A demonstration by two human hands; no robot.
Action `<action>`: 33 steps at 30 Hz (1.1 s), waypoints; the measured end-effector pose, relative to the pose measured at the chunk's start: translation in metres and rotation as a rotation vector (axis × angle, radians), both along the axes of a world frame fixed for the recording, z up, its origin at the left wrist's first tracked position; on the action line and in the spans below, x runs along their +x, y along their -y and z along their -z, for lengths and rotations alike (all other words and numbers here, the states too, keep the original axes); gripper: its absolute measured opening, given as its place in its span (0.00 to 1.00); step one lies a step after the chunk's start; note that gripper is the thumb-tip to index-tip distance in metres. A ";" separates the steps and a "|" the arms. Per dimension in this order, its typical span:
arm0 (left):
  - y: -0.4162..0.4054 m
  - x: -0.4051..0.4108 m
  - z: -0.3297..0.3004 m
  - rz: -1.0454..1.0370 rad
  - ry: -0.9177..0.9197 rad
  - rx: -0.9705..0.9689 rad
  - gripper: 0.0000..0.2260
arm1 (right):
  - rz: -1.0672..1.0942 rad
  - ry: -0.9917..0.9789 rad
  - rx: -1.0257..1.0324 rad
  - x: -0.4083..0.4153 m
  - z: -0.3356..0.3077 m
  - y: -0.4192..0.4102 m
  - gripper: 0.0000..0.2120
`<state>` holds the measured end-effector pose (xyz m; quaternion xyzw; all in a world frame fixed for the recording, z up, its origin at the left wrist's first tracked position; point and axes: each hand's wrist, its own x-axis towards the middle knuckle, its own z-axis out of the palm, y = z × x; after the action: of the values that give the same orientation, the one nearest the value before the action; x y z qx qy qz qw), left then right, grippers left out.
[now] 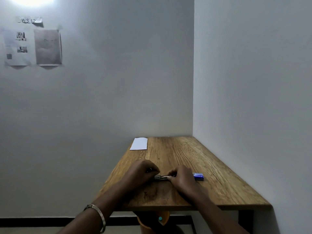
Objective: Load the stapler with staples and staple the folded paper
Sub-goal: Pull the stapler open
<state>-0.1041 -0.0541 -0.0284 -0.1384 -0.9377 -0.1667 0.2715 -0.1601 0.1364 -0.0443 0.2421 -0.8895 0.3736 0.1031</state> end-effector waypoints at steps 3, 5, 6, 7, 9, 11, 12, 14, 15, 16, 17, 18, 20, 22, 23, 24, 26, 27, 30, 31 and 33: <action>0.009 0.003 0.004 -0.020 0.007 0.161 0.06 | 0.017 0.003 0.001 -0.001 0.000 0.000 0.06; 0.018 0.007 0.008 -0.035 0.012 0.258 0.05 | 0.021 -0.002 0.004 -0.001 0.001 0.001 0.06; 0.021 0.009 0.009 -0.038 0.016 0.287 0.05 | 0.021 -0.006 0.002 -0.001 0.001 0.001 0.06; 0.022 0.011 0.011 -0.040 0.018 0.297 0.05 | 0.023 -0.010 -0.002 -0.001 0.002 0.002 0.06; 0.022 0.013 0.013 -0.038 0.021 0.285 0.06 | 0.025 -0.009 -0.009 -0.001 0.002 0.002 0.06; 0.020 0.014 0.014 -0.023 0.044 0.274 0.08 | 0.021 -0.007 -0.008 0.000 0.002 0.002 0.07; 0.019 0.015 0.014 -0.014 0.059 0.270 0.09 | 0.019 -0.008 -0.010 0.000 0.001 0.001 0.08; 0.018 0.015 0.014 0.002 0.089 0.248 0.11 | 0.012 -0.019 -0.014 0.001 0.000 -0.001 0.11; 0.017 0.016 0.014 0.007 0.101 0.233 0.12 | 0.009 -0.027 -0.016 0.002 0.000 -0.002 0.13; 0.017 0.016 0.014 0.005 0.110 0.221 0.12 | 0.002 -0.038 -0.020 0.003 -0.001 -0.002 0.13; 0.016 0.016 0.015 0.000 0.114 0.212 0.13 | -0.005 -0.051 -0.024 0.003 -0.001 -0.003 0.12; 0.016 0.016 0.015 -0.004 0.115 0.202 0.13 | -0.015 -0.060 -0.025 0.003 -0.001 -0.004 0.11; 0.017 0.015 0.015 -0.009 0.107 0.181 0.12 | -0.042 -0.064 -0.003 0.004 -0.001 -0.005 0.09; 0.017 0.015 0.015 -0.018 0.095 0.162 0.11 | -0.070 -0.058 0.021 0.005 -0.001 -0.005 0.09; 0.017 0.015 0.015 -0.019 0.094 0.162 0.10 | -0.077 -0.059 0.029 0.005 -0.002 -0.005 0.09; 0.017 0.015 0.015 -0.016 0.096 0.167 0.10 | -0.081 -0.064 0.035 0.005 -0.002 -0.005 0.09; 0.016 0.015 0.016 -0.007 0.098 0.176 0.10 | -0.084 -0.084 0.044 0.003 -0.002 -0.007 0.09; 0.016 0.015 0.016 -0.004 0.100 0.179 0.10 | -0.089 -0.090 0.046 0.002 -0.002 -0.008 0.09; 0.017 0.014 0.017 0.003 0.099 0.194 0.10 | -0.121 -0.067 0.053 -0.001 -0.005 -0.013 0.08; 0.017 0.014 0.017 0.004 0.101 0.197 0.10 | -0.130 -0.057 0.060 -0.002 -0.006 -0.014 0.07; 0.017 0.013 0.018 0.011 0.104 0.202 0.11 | -0.149 -0.046 0.067 -0.004 -0.008 -0.016 0.07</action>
<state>-0.0913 -0.0715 -0.0468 -0.1066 -0.9283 -0.2687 0.2339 -0.1645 0.1529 -0.0366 0.3194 -0.8784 0.3446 0.0871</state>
